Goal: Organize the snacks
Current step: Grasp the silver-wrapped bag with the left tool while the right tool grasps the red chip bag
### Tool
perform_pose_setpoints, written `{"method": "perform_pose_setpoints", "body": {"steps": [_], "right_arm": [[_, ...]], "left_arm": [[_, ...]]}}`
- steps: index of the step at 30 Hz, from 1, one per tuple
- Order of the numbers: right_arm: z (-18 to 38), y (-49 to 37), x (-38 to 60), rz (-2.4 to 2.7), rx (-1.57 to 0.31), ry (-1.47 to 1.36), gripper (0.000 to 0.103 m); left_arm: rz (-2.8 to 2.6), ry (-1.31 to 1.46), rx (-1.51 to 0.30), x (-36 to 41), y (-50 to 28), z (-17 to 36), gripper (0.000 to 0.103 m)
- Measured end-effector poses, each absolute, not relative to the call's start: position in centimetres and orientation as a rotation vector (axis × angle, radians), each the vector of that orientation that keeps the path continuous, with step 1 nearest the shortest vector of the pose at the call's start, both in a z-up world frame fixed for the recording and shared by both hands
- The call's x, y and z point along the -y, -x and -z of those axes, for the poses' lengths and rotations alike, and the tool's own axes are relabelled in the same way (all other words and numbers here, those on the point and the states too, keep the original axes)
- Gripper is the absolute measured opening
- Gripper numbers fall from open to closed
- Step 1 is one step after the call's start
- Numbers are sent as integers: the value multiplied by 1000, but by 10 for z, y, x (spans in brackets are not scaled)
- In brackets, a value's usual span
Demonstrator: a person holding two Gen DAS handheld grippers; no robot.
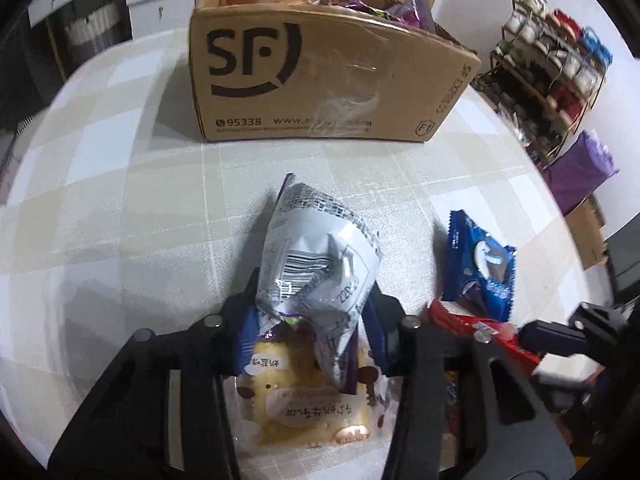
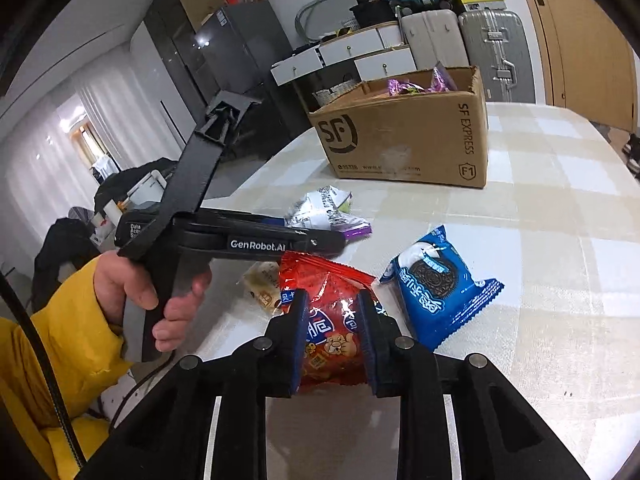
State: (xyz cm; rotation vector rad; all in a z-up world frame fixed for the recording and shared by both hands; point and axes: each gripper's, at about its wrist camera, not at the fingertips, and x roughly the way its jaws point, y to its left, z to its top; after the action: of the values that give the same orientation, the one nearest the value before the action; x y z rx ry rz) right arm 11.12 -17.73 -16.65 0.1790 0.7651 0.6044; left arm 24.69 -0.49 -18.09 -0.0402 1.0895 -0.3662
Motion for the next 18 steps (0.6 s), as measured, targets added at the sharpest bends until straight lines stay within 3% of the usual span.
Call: {"method": "perform_pose_setpoints", "body": {"steps": [1, 6, 10, 11, 13, 18], "right_arm": [[167, -112, 177, -606, -765, -174, 47], [168, -113, 165, -588, -768, -97, 69], [182, -120, 154, -564, -820, -47, 67], [184, -121, 154, -564, -826, -49, 64], [188, -124, 154, -549, -841, -40, 46], [189, -126, 158, -549, -838, -62, 38]], "left_arm": [[371, 43, -1089, 3, -247, 181, 38], [377, 32, -1082, 4, -245, 182, 36], [392, 48, -1083, 2, -243, 181, 34], [395, 52, -1081, 0, -243, 181, 33], [400, 64, -1079, -2, -241, 181, 33], [413, 84, -1061, -9, -237, 175, 32]]}}
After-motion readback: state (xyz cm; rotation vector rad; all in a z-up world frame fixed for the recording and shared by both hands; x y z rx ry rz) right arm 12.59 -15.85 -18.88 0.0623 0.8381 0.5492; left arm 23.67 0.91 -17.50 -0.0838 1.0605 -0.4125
